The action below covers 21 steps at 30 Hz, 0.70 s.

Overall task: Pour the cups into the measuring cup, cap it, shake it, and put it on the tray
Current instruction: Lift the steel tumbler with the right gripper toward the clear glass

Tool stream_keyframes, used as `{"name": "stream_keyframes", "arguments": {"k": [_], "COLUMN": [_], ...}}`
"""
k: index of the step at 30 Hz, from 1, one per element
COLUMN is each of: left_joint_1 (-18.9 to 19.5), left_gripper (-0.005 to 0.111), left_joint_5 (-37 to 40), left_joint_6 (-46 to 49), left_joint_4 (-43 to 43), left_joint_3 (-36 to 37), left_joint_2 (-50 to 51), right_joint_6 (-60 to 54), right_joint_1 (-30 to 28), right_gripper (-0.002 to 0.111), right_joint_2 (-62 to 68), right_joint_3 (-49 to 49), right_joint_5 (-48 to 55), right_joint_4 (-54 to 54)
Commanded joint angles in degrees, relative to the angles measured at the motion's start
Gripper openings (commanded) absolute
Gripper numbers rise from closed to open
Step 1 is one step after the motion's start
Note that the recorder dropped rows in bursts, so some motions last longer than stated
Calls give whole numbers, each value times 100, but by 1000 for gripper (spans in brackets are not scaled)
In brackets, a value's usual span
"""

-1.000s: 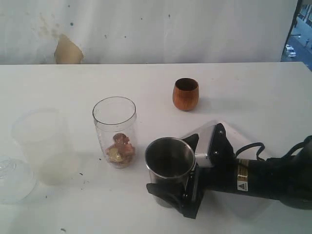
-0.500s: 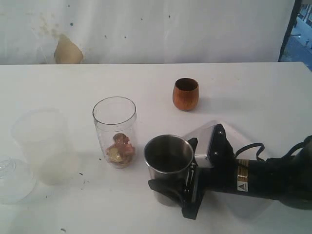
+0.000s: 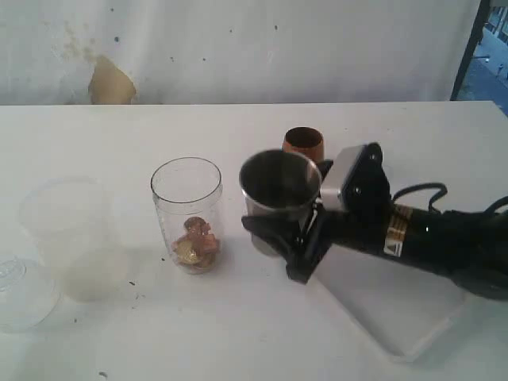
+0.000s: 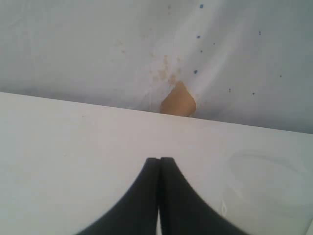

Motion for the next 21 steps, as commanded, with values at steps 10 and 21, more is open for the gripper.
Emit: {"name": "stream_keyframes", "arguments": {"k": [10, 21], "left_joint_1": [-19, -19], "left_gripper": [0, 0], "left_joint_5": [-51, -61], "left_joint_6": [13, -1], "left_joint_4": [10, 10], "left_joint_3": [25, 25], "left_joint_2": [-21, -21], "right_joint_6": [562, 1012], "right_joint_1": [5, 5], "right_gripper": [0, 0], "right_joint_2": [-210, 832], "right_joint_3": [-2100, -3557], "right_joint_5": [1522, 1559], "right_joint_4": [242, -159]}}
